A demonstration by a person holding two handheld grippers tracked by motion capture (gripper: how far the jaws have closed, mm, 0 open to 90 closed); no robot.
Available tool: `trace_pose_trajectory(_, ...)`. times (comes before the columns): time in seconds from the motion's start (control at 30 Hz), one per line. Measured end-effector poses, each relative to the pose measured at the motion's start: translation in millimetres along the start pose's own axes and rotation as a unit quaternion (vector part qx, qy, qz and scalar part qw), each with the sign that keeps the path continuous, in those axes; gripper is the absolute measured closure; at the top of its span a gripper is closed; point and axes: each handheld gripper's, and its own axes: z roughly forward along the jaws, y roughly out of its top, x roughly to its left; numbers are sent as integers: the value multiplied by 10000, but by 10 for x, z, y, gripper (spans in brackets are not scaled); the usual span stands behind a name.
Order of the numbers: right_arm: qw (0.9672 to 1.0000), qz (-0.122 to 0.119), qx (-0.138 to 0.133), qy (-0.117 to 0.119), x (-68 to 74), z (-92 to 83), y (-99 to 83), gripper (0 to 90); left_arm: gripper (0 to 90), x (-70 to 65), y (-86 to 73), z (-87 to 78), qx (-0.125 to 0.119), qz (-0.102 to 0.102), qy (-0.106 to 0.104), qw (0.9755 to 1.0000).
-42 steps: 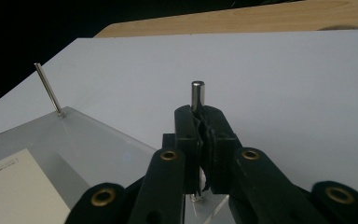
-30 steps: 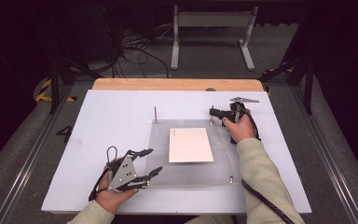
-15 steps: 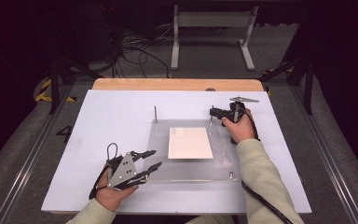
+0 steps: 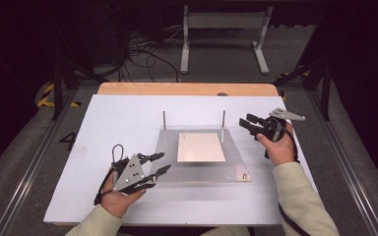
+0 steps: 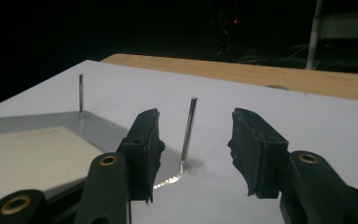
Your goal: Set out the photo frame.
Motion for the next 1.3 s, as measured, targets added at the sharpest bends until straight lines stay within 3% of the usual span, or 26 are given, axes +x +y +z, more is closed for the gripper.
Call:
trace_pose_trajectory(0.13,9983,-499,-285,-62,118,-342,1,547,569,51,49,2,-45,-16,59,10000)
trace_pose_trajectory(0.23,9953,-925,-290,-24,210,-540,-7,553,568,89,90,6,-74,-48,110,9999)
trace_pose_trajectory(0.33,9929,-1168,-143,168,315,-680,-21,529,567,136,139,16,-128,-90,166,9997)
trace_pose_trajectory(0.47,9868,-1534,144,495,471,-768,-20,493,562,202,198,33,-206,-120,261,9994)
trace_pose_trajectory(0.6,9824,-1756,288,567,571,-776,-26,474,555,257,226,46,-295,-171,308,9989)
trace_pose_trajectory(0.7,9817,-1770,185,684,650,-759,-29,433,547,301,225,72,-314,-236,333,9987)
trace_pose_trajectory(0.8,9799,-1874,-48,684,758,-724,12,417,541,343,194,133,-214,-293,353,9987)
trace_pose_trajectory(0.9,9731,-2153,-349,736,892,-673,91,421,533,367,166,180,-169,-383,361,9985)
trace_pose_trajectory(0.93,9722,-2183,-392,745,919,-663,106,422,532,377,156,192,-164,-399,357,9984)
trace_pose_trajectory(1.13,9701,-2127,-604,999,995,-533,118,485,536,401,142,229,-122,-387,393,9984)
trace_pose_trajectory(1.3,9678,-2253,-620,941,1024,-412,106,507,564,384,139,282,-59,-310,455,9985)
